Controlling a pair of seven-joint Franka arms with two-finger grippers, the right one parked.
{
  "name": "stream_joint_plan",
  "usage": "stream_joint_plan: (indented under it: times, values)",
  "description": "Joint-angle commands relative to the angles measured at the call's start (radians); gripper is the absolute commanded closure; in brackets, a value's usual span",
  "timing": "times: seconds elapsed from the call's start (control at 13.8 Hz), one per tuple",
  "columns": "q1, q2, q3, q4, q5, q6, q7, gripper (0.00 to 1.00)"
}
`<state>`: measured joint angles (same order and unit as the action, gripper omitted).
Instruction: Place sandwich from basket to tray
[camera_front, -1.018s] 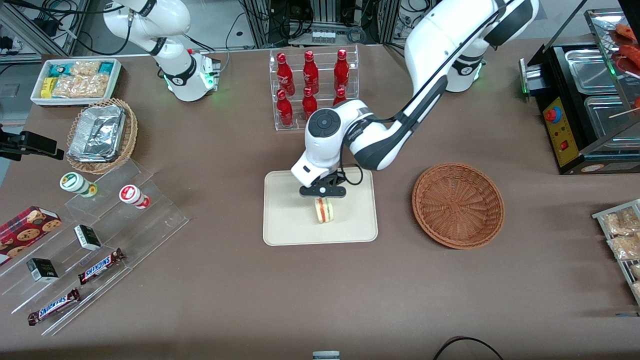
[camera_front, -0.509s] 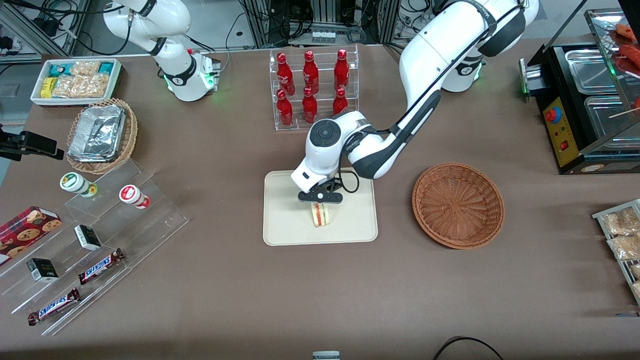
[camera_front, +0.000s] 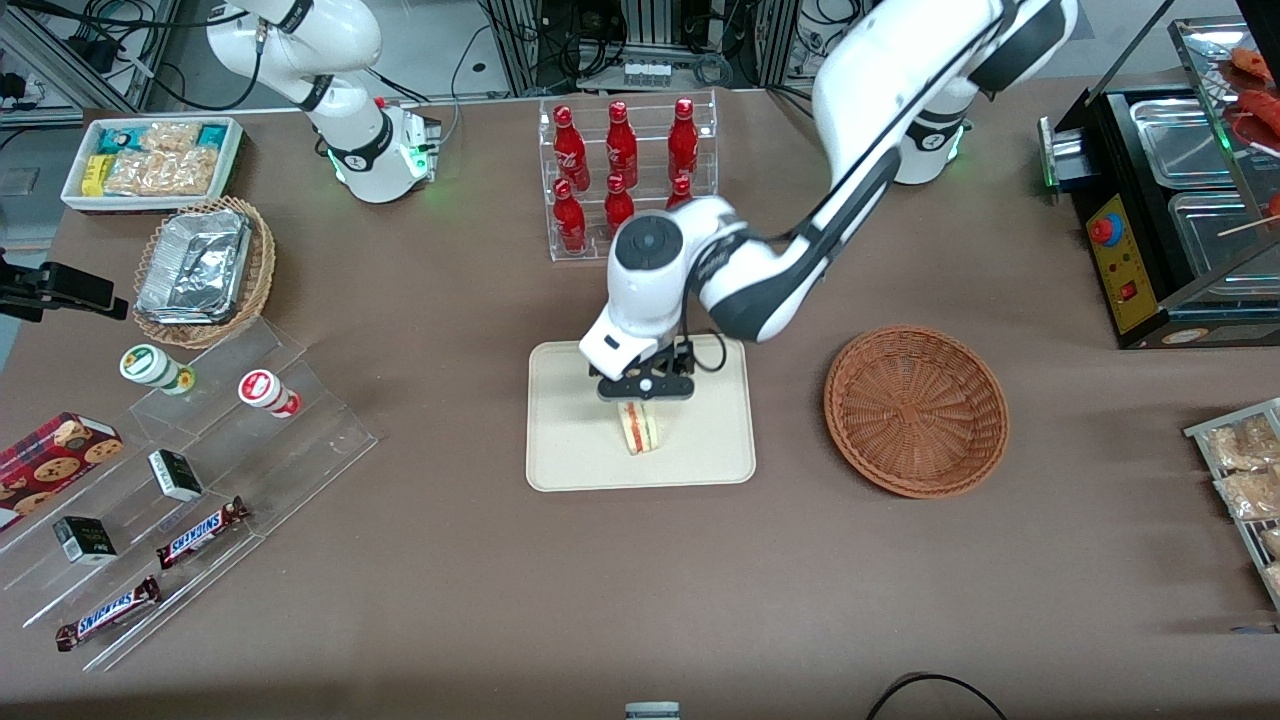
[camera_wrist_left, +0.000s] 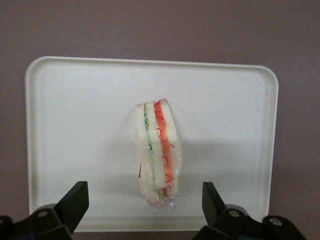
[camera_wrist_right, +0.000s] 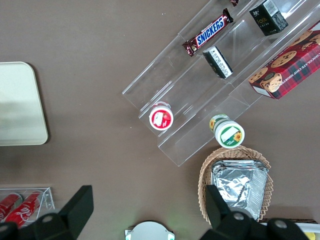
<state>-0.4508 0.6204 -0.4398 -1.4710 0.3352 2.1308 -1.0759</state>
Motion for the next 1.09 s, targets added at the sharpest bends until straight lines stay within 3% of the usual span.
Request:
stream_joint_plan:
  times: [0.0, 0.36, 0.73, 1.02]
  values:
    - [0.081, -0.177, 0.000, -0.051, -0.022, -0.093, -0.065, 0.00]
    - [0.260, -0.384, 0.001, -0.061, -0.110, -0.322, -0.032, 0.00]
    - [0.463, -0.502, 0.003, -0.083, -0.206, -0.471, 0.314, 0.00]
    - [0.611, -0.631, 0.004, -0.195, -0.304, -0.485, 0.617, 0.00]
